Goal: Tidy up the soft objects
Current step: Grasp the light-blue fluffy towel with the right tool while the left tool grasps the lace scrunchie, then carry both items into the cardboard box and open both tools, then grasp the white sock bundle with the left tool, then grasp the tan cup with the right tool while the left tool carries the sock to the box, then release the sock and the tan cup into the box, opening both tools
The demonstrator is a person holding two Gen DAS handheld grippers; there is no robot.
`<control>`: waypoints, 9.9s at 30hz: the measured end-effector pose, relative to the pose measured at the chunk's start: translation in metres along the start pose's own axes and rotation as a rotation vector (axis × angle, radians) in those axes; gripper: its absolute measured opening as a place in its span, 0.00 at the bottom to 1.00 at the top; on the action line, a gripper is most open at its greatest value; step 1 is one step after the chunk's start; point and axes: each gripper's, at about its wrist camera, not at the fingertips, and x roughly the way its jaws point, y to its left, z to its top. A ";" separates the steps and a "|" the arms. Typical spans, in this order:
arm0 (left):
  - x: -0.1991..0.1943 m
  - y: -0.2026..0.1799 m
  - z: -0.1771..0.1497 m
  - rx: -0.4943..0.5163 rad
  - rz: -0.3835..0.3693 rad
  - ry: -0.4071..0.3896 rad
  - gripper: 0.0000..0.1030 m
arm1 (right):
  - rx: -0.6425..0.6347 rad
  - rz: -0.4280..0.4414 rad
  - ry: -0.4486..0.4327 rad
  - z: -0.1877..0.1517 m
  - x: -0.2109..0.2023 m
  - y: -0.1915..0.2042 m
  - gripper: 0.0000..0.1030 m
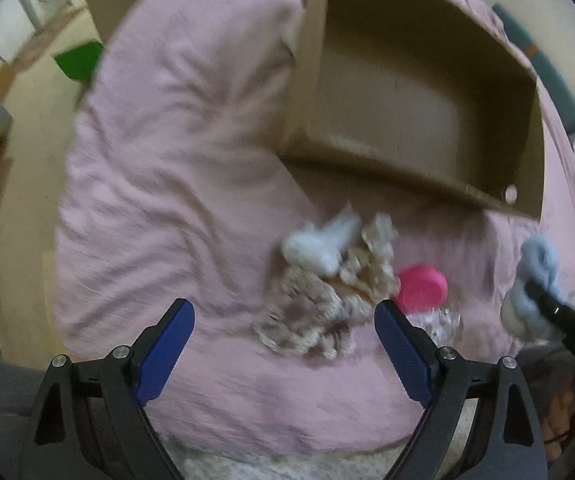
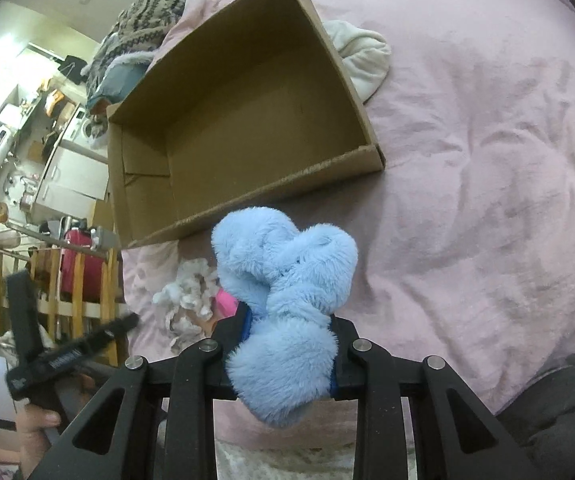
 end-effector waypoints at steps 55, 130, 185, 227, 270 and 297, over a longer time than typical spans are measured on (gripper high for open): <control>-0.053 -0.074 0.078 0.189 -0.043 -0.402 0.09 | -0.210 0.020 -0.194 0.074 -0.003 0.047 0.30; -0.058 -0.030 0.035 0.119 0.023 -0.457 0.67 | -0.182 -0.043 -0.208 0.046 -0.010 0.043 0.78; -0.031 0.005 -0.027 0.014 0.035 -0.191 0.27 | -0.073 -0.068 0.214 -0.011 0.062 0.016 0.51; -0.088 -0.027 0.029 0.096 0.042 -0.398 0.27 | -0.211 0.103 -0.085 0.053 -0.016 0.064 0.11; -0.028 -0.039 0.060 0.133 0.052 -0.450 0.27 | -0.182 -0.049 -0.089 0.067 0.025 0.031 0.12; -0.037 -0.043 0.056 0.137 0.053 -0.483 0.39 | -0.154 -0.007 -0.122 0.067 0.017 0.030 0.65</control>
